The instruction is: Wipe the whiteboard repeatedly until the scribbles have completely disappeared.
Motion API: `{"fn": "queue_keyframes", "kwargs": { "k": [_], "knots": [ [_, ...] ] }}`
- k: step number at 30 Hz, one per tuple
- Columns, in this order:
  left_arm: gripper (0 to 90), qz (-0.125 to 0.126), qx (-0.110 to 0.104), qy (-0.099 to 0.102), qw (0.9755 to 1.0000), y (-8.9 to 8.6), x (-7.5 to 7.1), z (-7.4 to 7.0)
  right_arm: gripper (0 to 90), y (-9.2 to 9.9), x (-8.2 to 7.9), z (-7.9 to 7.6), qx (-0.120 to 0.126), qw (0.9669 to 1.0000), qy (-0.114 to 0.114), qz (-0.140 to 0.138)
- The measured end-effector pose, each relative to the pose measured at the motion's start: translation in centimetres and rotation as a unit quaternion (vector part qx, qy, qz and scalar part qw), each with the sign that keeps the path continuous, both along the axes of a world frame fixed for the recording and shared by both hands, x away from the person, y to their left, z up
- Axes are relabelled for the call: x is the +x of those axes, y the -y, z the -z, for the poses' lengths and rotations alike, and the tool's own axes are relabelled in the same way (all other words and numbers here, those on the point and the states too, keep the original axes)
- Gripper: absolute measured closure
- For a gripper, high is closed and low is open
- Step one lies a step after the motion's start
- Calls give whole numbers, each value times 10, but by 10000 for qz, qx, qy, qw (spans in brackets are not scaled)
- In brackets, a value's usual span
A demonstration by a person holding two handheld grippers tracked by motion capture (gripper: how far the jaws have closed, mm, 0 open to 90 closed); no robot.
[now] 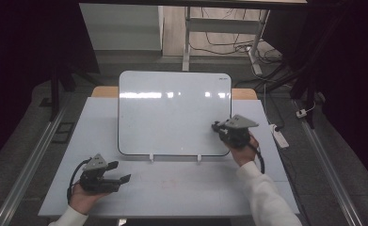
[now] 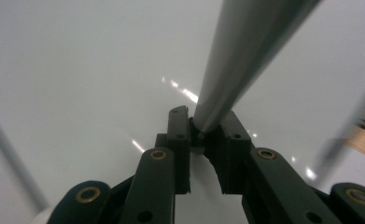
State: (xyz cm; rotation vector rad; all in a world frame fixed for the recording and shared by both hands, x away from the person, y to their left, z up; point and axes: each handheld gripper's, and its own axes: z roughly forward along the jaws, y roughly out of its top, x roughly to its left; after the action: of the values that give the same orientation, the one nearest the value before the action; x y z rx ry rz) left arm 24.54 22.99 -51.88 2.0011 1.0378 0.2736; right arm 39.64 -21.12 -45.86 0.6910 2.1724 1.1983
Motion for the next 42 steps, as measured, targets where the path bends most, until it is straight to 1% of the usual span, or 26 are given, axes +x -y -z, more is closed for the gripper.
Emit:
{"fn": "queue_keyframes", "kwargs": {
  "k": [1, 2, 3, 6, 7, 8, 10, 12, 14, 16, 18, 19, 20, 21, 22, 24, 27, 29, 31, 33, 34, 35, 38, 40, 41, 42],
  "knots": [
    [246, 2, -4, -6, 10000, 0, 0, 0, 775, -3, -3, 2, -121, 9999, 109, -25],
    [246, 5, 5, -7, 10000, 0, 0, 0, 776, 4, 4, -3, 105, 9999, 42, 88],
    [246, 15, 13, -5, 10000, 0, 0, 0, 776, 4, 4, -3, 105, 9999, 42, 88],
    [246, 24, 2, 24, 10000, 1, -2, -1, 775, 21, 18, -15, 500, 9969, 57, 600],
    [246, 26, 7, 34, 10000, 0, -2, -1, 775, 18, 15, -15, 339, 9977, 110, 579],
    [246, 12, -8, 35, 10000, 0, -2, -1, 775, 18, 15, -15, 339, 9977, 110, 579],
    [247, 1, -20, 22, 10000, -1, -1, -1, 775, 8, 6, -8, 57, 9997, -12, 242],
    [247, 4, -20, 12, 10000, -1, 0, -1, 775, 0, -5, 0, -271, 9996, 26, 0],
    [247, 22, 4, 18, 10000, 0, -1, -1, 775, 7, -3, -1, -121, 9999, 4, 90],
    [247, 31, 4, 29, 10000, 1, -1, -1, 775, 16, 4, -5, 171, 9989, 71, 432],
    [246, 15, -7, 28, 10000, 0, -2, -2, 775, 18, 7, -7, 344, 9979, 40, 544],
    [247, -2, -29, 28, 10000, 0, -2, -2, 775, 15, 6, -7, 303, 9980, 80, 549],
    [247, -5, -47, 26, 10000, -1, -2, -2, 775, 4, 2, -3, 124, 9996, -17, 237],
    [247, -19, -77, 18, 10000, -1, -2, -2, 775, 4, 2, -3, 124, 9996, -17, 237],
    [247, -11, -84, 11, 10000, -1, -1, -2, 775, -1, 0, -3, -64, 9999, 43, 132],
    [246, -14, -57, 4, 10000, 0, -1, -2, 775, -1, 5, -8, -71, 9997, 117, 221],
    [245, 4, -41, 5, 10000, 1, -1, -2, 775, 7, 16, -15, 530, 9967, -35, 618],
    [245, 6, -54, 7, 10000, 1, -1, -2, 775, -5, 11, -10, 439, 9981, -79, 423],
    [245, -3, -59, -14, 10000, 1, 0, -1, 775, -24, 1, -1, 93, 9999, -77, 2],
    [245, 5, -43, -16, 10000, 1, -1, -1, 775, -32, -2, 1, -105, 9999, 0, -101],
    [245, 15, -40, -10, 10000, 1, -1, -1, 775, -28, 1, -1, 2, 10000, -26, -48],
    [245, 6, -41, 6, 10000, 1, -2, -2, 775, -15, 6, -5, 324, 9990, -7, 318],
    [245, 1, -62, 6, 10000, 1, -2, -2, 775, -6, 7, -7, 405, 9980, -61, 478],
    [246, -15, -66, 14, 10000, 1, -1, -2, 775, -2, 1, -7, 259, 9984, -119, 485],
    [246, -15, -55, 26, 10000, 2, -1, -2, 775, 1, -4, -8, 299, 9985, -181, 433],
    [250, -17, -56, 55, 10000, 3, -1, -3, 775, 6, -15, -11, 524, 9979, -273, 253]
  ]
}}
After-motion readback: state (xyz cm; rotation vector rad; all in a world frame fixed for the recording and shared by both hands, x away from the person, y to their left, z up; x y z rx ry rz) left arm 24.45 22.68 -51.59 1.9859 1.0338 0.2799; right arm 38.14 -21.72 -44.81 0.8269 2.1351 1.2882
